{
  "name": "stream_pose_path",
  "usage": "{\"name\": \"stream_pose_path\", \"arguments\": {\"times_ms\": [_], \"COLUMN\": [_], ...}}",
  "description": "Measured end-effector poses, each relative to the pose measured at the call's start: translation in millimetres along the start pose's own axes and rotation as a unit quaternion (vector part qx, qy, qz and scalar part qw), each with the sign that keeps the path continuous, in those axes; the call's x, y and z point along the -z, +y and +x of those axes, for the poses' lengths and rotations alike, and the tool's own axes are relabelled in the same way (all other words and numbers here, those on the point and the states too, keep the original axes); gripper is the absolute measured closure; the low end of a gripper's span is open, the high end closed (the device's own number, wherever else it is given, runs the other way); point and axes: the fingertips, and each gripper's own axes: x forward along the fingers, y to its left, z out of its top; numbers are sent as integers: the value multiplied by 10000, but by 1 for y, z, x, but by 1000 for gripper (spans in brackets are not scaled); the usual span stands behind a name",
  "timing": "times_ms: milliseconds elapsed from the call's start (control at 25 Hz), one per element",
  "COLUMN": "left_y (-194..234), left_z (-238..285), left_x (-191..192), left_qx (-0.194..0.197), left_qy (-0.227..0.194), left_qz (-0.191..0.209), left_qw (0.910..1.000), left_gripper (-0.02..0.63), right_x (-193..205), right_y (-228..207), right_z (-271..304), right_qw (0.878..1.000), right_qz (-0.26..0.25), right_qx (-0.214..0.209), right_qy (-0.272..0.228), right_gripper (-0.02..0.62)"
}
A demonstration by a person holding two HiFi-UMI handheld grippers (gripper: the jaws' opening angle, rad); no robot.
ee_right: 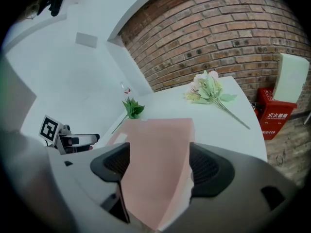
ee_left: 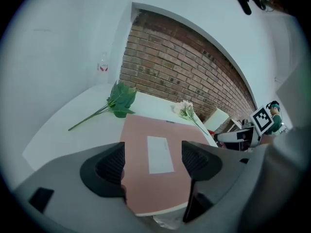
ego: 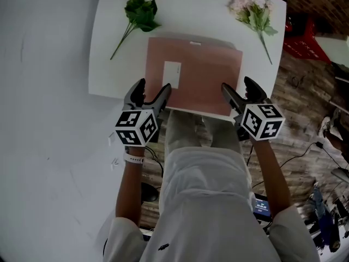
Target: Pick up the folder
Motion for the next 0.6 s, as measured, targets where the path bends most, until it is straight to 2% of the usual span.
{"name": "stream_pose_path", "arguments": {"times_ms": [200, 400, 600], "left_y": [22, 40, 47], "left_z": [16, 34, 45], "left_x": [1, 11, 24], "left_qx": [0, 97, 187], "left_qy": [147, 367, 577], "left_qz": [96, -139, -190], "left_qw": [9998, 9992, 9980], "left_gripper": [258, 258, 258], "right_x": [15, 27, 36], "right_y": [-7, -14, -18], "right_z": [15, 25, 33], "right_qw": [9994, 9981, 9972], "right_qz": [316, 543, 642], "right_qx": [79, 178, 222], "right_qy": [149, 247, 328], "right_gripper": [218, 209, 209]}}
